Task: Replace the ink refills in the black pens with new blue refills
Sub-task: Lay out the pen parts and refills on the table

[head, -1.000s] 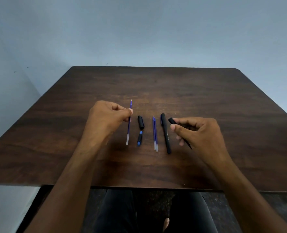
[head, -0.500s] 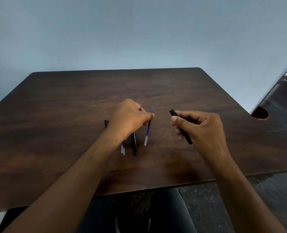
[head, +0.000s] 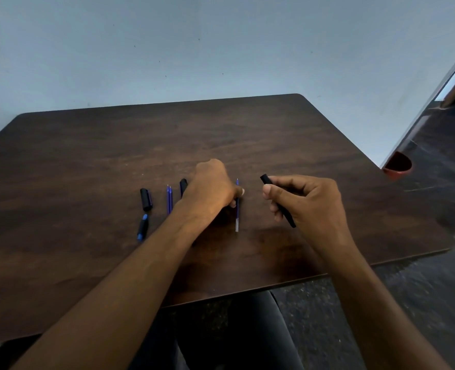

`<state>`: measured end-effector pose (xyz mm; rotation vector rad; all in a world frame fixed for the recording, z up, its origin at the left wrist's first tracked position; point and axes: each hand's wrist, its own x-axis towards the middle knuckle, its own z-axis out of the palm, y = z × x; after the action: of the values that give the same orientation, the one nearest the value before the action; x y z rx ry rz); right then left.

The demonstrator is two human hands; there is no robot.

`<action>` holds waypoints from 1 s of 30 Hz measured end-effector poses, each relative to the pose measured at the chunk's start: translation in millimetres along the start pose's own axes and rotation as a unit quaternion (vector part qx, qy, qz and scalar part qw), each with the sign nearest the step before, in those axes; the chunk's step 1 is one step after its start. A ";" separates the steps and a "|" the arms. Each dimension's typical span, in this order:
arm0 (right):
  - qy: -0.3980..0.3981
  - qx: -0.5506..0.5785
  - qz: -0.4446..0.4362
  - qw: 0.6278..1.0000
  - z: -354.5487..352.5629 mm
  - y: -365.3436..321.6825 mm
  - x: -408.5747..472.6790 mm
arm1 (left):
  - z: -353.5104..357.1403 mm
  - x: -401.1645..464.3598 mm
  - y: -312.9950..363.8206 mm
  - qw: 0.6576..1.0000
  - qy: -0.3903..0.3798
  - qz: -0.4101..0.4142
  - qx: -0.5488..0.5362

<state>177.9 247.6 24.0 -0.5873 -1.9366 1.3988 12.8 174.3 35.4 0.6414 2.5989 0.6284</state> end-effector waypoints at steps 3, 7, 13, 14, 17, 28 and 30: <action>0.000 0.006 0.006 1.000 1.5 5.3 0.5 | 1.5 4.9 2.5 1.000 -0.009 -0.017 0.016; -0.003 0.014 0.010 1.000 4.7 10.9 0.2 | 1.5 6.9 4.2 0.999 -0.016 -0.027 0.025; -0.012 0.017 0.018 1.000 9.1 13.0 0.0 | -3.0 -0.3 0.3 0.999 0.019 0.003 0.026; -0.013 0.017 0.018 1.000 10.2 12.4 0.1 | -3.9 -3.0 -1.2 0.999 0.031 0.011 0.022; -0.016 0.021 0.019 0.999 13.4 11.0 0.6 | -9.3 -11.1 -8.6 0.997 0.060 0.038 -0.009; -0.071 0.027 0.024 0.997 52.1 2.8 -2.4 | -36.6 -54.8 -76.9 0.969 0.099 0.113 -0.194; -0.084 0.032 0.027 0.996 62.4 0.3 -3.1 | -40.3 -58.6 -90.0 0.964 0.112 0.116 -0.212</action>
<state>134.0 205.3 10.3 -0.5091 -2.0105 1.5817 11.8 59.7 38.4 0.7703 2.4774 1.3566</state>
